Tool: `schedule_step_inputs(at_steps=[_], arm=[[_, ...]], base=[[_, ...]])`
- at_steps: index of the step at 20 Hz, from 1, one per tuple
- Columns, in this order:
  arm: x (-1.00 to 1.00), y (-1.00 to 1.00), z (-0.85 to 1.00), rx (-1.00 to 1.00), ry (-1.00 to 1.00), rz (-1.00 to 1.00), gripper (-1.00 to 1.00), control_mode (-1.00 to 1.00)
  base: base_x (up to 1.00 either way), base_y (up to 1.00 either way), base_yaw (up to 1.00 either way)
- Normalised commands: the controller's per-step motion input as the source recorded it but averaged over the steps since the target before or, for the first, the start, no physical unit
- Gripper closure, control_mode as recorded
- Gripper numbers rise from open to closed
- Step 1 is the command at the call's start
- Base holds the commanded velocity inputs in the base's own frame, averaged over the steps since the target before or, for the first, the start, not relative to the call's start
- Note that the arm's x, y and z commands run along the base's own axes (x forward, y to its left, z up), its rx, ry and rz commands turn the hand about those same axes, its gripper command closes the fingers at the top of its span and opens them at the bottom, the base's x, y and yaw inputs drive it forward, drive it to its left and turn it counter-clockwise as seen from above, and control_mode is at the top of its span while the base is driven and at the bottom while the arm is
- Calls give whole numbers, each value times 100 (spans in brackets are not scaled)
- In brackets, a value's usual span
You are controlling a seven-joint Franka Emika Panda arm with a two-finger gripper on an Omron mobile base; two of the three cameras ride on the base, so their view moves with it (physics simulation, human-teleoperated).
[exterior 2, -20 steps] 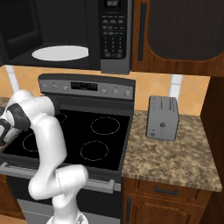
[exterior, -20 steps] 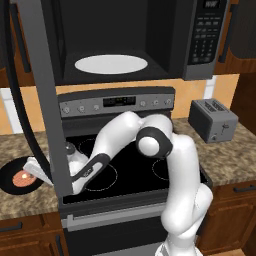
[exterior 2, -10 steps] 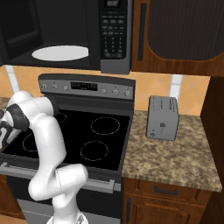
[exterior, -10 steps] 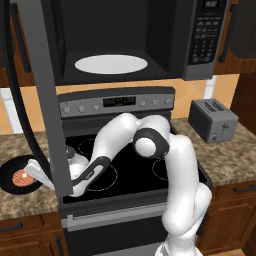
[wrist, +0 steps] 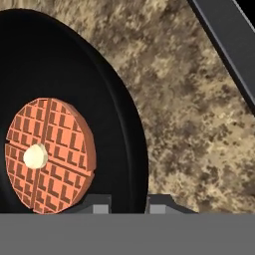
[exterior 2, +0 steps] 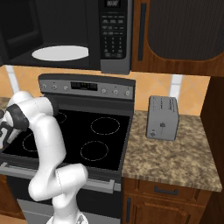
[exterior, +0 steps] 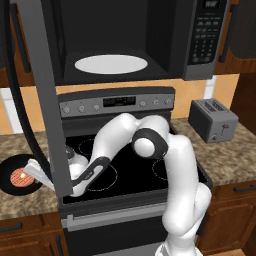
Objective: Open the microwave, place the bowl with waffle inside the microwave, then close the microwave door and turn it on.
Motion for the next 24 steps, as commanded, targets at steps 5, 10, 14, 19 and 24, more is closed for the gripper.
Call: schedule_step_inputs(at_steps=[5, 10, 14, 19, 24], arm=[[0, -2, 9, 0, 1, 0, 100, -100], [0, -64, 60, -4, 0, 0, 100, -100], [0, -97, 74, -12, 1, 0, 100, -100], [-3, -95, 100, -9, 1, 0, 100, -100], [-4, -78, 100, -15, 9, 0, 100, -100]], base=[[0, 0, 0], [0, 0, 0], [0, 0, 0], [0, 0, 0], [0, 0, 0]])
